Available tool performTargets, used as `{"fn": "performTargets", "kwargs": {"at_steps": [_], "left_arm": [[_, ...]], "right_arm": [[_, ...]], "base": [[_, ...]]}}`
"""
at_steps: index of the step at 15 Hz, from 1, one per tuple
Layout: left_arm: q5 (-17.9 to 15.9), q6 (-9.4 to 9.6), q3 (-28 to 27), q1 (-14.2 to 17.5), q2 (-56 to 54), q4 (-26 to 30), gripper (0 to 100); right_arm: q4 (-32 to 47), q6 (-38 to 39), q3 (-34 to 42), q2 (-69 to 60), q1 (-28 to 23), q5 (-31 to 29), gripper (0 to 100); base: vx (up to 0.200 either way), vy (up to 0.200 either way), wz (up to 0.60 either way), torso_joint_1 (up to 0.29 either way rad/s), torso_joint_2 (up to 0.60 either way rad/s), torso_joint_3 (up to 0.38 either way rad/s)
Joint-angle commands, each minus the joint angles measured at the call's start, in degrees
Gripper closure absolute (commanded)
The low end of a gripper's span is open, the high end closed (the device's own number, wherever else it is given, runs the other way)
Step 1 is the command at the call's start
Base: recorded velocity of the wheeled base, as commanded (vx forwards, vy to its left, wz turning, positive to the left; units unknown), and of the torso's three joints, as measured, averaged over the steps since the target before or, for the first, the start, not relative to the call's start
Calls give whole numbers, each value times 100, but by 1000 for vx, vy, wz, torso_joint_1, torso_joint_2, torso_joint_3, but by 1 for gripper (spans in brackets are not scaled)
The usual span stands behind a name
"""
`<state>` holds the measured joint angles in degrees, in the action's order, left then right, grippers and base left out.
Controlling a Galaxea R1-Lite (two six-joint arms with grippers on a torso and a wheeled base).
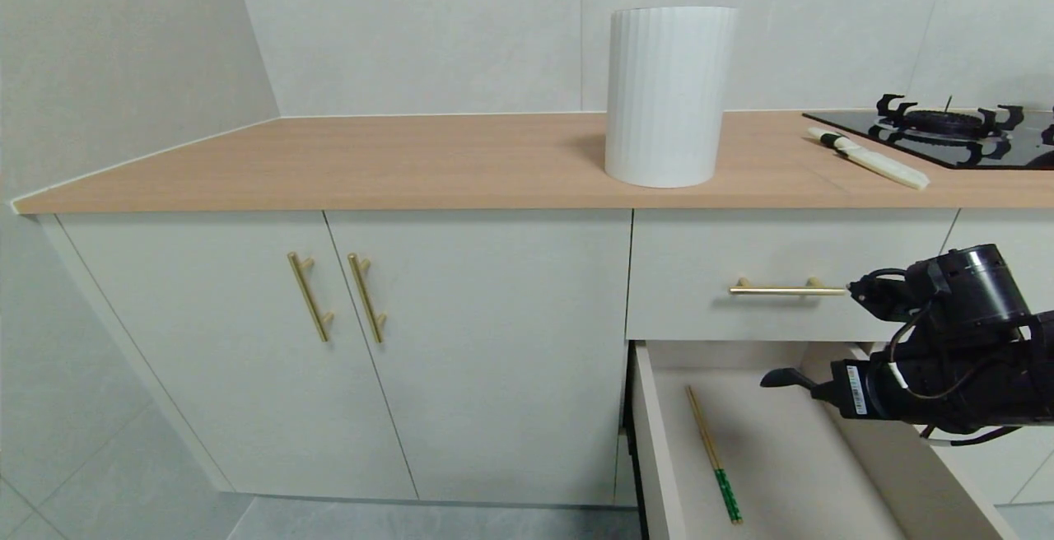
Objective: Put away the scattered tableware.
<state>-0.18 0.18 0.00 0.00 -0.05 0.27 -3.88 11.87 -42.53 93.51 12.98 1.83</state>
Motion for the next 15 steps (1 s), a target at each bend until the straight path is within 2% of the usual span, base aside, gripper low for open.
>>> {"fn": "performTargets", "kwargs": {"at_steps": [1,4,10,13,15], "left_arm": [[1,-1,0,0,5,0,0],[1,-1,0,0,5,0,0],[1,-1,0,0,5,0,0],[1,-1,0,0,5,0,0],[1,-1,0,0,5,0,0]], "right_arm": [[-8,-1,-9,176,20,-7,100],[-447,-18,105,774,222,-280,100],[-2091,26,325,2356,249,-552,100],[-2478,17,325,3006,213,-904,100],[-2539,26,307,3173,161,-895,100]], "base": [[0,0,0,0,0,0],[0,0,0,0,0,0],[0,0,0,0,0,0],[0,0,0,0,0,0],[0,0,0,0,0,0]]}}
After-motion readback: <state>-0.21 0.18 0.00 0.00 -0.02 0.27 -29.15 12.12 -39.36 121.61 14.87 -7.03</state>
